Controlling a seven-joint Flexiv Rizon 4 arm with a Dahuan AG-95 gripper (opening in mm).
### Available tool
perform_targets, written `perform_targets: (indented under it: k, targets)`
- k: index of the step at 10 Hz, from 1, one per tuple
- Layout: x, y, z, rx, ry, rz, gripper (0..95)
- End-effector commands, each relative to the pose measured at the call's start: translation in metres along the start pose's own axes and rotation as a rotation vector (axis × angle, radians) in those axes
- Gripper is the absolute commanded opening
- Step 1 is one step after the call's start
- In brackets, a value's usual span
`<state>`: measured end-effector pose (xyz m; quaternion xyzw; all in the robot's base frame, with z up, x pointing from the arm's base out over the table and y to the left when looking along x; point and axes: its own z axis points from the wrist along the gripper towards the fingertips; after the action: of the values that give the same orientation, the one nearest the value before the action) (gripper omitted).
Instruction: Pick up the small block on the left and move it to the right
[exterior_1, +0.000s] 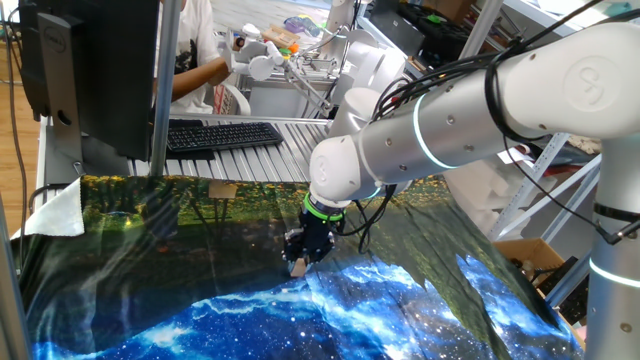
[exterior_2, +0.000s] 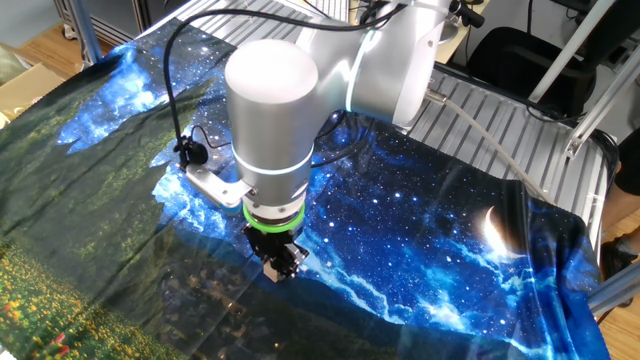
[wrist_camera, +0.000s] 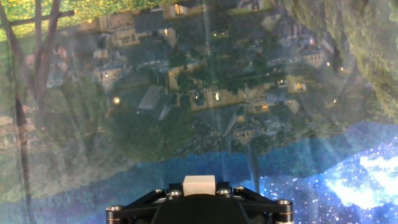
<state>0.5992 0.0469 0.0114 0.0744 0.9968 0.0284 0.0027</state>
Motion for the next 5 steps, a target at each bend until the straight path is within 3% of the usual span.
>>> perform_targets:
  k: [1,3,5]
  targets:
    - [-0.0016,0.0005,0.0047,0.003,-0.003,0.001,0.0]
    - [-0.0034,0.001,0.0105,0.019,0.005,0.0,0.0]
    - [-0.0033,0.0011,0.0102,-0.003,0.008,0.005,0.0]
